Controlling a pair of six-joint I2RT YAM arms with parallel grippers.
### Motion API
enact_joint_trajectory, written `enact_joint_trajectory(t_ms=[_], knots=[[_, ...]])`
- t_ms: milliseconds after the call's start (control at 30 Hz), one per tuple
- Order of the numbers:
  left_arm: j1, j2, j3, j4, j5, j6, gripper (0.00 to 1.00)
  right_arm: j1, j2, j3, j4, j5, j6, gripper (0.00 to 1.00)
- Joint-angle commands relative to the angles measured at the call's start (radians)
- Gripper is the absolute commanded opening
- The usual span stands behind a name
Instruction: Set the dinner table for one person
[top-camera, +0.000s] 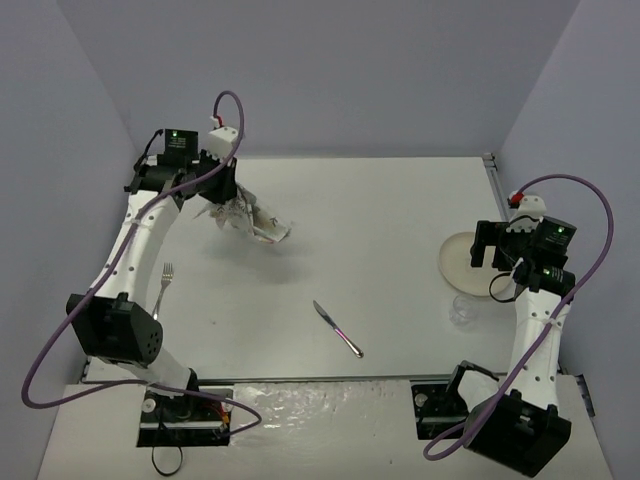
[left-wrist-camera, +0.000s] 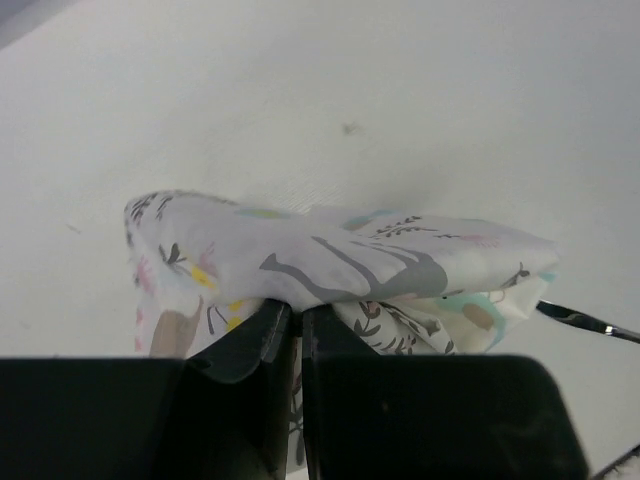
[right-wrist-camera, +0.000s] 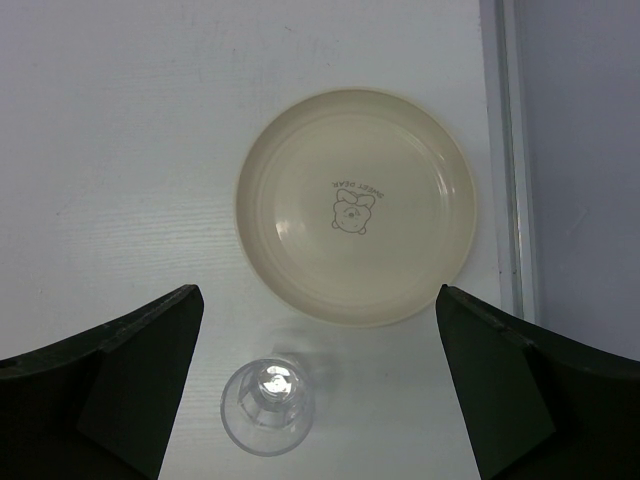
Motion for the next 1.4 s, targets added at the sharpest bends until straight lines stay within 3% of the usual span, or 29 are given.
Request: enact_joint_trajectory(t_ms=[0,200,367,533,800,967,1000,1033,1100,1133,1200,1367], knots=[[0.007,-0.102,0.176,-0.112,0.167,-0.071,0.00,0.001,0.000,0.002,0.054,-0.014,-0.006,1.00],[0.007,-0.069,0.305,-0.194,0.249,-0.132,0.00,0.001,0.005,0.004,0.054,-0.014,-0.008,1.00],[-0.007,0.028,0.201,-0.141,0.154,-0.128,0.00,0.001,0.007,0.003,0.054,-0.014,-0.009,1.00],[-0.094,0.030,0.158,-0.150,0.088,-0.076,0.00,0.002,0.013,0.004,0.055,-0.016,-0.012,1.00],[-0.218,-0.040,0.216,-0.250,0.199,-0.036,0.00,0.004,0.016,0.002,0.055,-0.011,-0.015,1.00],[-0.219,-0.015,0.198,-0.233,0.158,-0.046,0.00,0.004,0.019,0.002,0.054,-0.008,-0.013,1.00],[-0.219,0.001,0.190,-0.227,0.135,-0.050,0.03,0.004,0.020,0.003,0.054,-0.007,-0.012,1.00],[-0.219,0.027,0.182,-0.218,0.110,-0.056,0.13,0.004,0.019,0.002,0.055,-0.005,-0.012,1.00],[-0.217,0.080,0.176,-0.200,0.027,-0.068,0.69,0.004,0.017,0.002,0.055,-0.005,-0.010,1.00],[-0.219,0.098,0.176,-0.189,-0.005,-0.065,0.85,0.004,0.017,0.002,0.055,-0.005,-0.010,1.00],[-0.219,0.141,0.186,-0.184,-0.078,-0.060,0.97,0.004,0.015,0.002,0.055,-0.006,-0.012,1.00],[-0.217,0.151,0.171,-0.158,-0.162,-0.013,0.97,0.004,0.020,0.002,0.055,-0.006,-0.013,1.00]])
